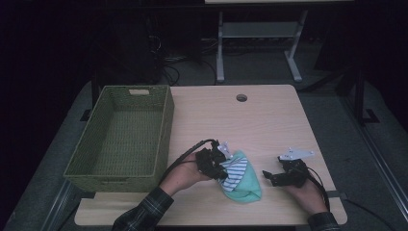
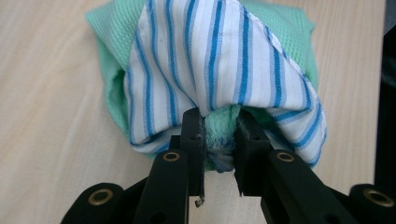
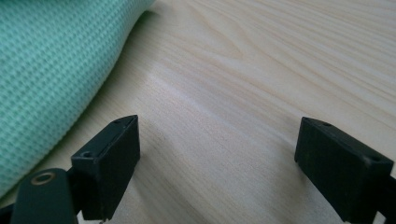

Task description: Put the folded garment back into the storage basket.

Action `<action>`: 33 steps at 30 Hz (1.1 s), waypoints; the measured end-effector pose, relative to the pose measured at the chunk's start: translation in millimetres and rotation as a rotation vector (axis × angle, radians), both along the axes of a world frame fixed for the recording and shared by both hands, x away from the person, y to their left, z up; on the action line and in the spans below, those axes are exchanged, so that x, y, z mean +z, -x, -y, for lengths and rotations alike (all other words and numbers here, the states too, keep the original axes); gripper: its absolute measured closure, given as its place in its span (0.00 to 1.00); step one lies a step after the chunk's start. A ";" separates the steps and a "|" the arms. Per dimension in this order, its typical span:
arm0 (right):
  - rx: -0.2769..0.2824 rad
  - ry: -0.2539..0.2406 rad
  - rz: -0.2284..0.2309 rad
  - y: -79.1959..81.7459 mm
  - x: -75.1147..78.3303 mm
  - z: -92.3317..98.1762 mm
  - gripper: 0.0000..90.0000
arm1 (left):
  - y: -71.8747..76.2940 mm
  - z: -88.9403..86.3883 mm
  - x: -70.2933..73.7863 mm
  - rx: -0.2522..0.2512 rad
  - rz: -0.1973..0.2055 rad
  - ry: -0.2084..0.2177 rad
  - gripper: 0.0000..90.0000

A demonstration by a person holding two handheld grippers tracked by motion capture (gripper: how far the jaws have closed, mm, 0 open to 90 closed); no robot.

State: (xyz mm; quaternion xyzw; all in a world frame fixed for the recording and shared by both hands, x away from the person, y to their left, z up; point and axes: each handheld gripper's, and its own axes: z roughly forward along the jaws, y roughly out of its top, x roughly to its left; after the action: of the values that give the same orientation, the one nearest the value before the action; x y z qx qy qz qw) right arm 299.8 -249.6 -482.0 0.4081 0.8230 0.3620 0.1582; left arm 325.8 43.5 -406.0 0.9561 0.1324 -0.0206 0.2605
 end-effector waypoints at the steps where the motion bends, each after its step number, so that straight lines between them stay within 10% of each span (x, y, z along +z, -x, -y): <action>1: -0.001 0.000 0.000 0.0 0.0 -0.1 0.15 | -0.2 -1.0 2.1 0.006 0.000 0.007 0.84; 33: -0.009 0.001 -0.004 0.1 0.0 0.0 0.15 | -19.4 -47.6 93.3 0.089 0.073 0.097 0.84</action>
State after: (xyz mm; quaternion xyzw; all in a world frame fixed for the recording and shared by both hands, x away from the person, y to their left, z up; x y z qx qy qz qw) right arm 299.7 -249.6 -482.0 0.4124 0.8217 0.3600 0.1585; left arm 345.2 91.1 -312.7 0.9357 0.1639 0.0194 0.3120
